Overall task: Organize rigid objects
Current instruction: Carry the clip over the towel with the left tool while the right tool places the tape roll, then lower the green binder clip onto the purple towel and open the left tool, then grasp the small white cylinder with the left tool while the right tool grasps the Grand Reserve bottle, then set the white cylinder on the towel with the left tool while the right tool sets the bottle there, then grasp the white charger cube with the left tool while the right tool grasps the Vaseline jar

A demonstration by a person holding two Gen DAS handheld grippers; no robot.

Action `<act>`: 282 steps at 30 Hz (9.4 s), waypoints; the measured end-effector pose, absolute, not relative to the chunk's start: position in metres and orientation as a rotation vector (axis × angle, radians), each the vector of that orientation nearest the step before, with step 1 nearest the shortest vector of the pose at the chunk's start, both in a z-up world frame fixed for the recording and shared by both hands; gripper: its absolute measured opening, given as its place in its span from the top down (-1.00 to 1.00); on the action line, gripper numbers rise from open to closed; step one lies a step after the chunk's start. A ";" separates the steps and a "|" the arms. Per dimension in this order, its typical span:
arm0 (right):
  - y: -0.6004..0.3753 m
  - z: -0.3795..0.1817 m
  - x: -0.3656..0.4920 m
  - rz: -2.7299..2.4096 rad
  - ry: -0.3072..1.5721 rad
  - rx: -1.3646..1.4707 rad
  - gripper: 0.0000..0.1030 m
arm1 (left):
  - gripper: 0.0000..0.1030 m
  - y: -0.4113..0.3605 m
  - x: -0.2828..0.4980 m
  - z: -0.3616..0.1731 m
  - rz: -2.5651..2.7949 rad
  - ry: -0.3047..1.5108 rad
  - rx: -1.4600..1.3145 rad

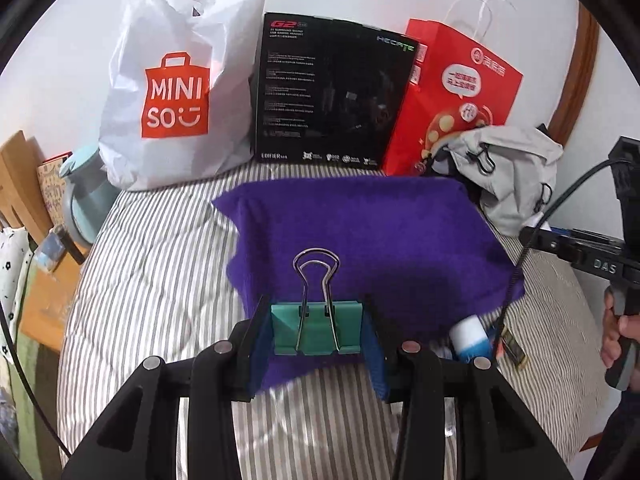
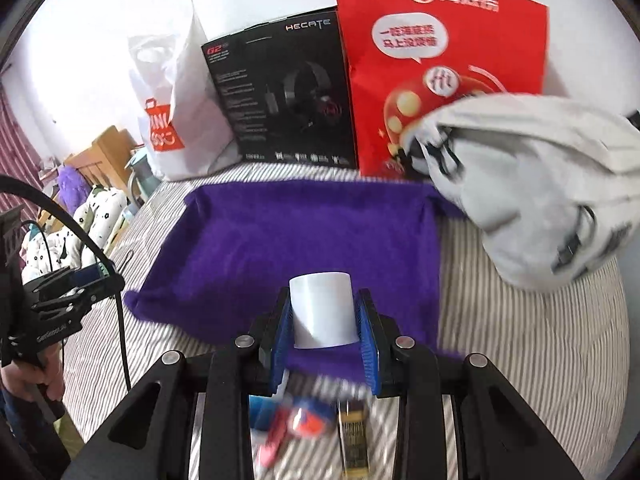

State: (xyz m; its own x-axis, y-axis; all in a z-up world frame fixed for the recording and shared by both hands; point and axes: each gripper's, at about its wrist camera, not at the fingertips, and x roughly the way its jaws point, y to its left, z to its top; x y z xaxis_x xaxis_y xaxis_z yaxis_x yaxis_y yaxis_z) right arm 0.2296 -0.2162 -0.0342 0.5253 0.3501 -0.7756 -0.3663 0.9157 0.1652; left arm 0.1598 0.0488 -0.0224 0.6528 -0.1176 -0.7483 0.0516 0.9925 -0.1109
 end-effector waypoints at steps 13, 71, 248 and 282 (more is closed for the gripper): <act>-0.194 -0.102 0.341 0.370 1.004 -0.103 0.40 | 0.24 0.064 0.200 -0.049 -0.064 0.884 -0.131; -0.239 -0.057 0.215 0.382 1.048 -0.111 -0.23 | 0.15 0.015 0.317 -0.104 0.032 1.042 0.076; -0.220 -0.089 0.245 0.403 1.019 -0.163 -0.03 | 0.50 0.037 0.259 -0.113 -0.046 1.034 -0.010; -0.259 -0.080 0.124 0.378 1.050 -0.053 -0.03 | 0.38 -0.025 0.123 -0.079 -0.204 1.050 -0.005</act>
State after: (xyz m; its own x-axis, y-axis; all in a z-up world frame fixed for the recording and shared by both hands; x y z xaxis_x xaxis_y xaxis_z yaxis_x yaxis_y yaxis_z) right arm 0.1243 -0.2585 -0.0798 0.4396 0.2792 -0.8537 -0.3290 0.9345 0.1362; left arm 0.1226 -0.0246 -0.0790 0.4804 -0.1694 -0.8606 0.1649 0.9811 -0.1011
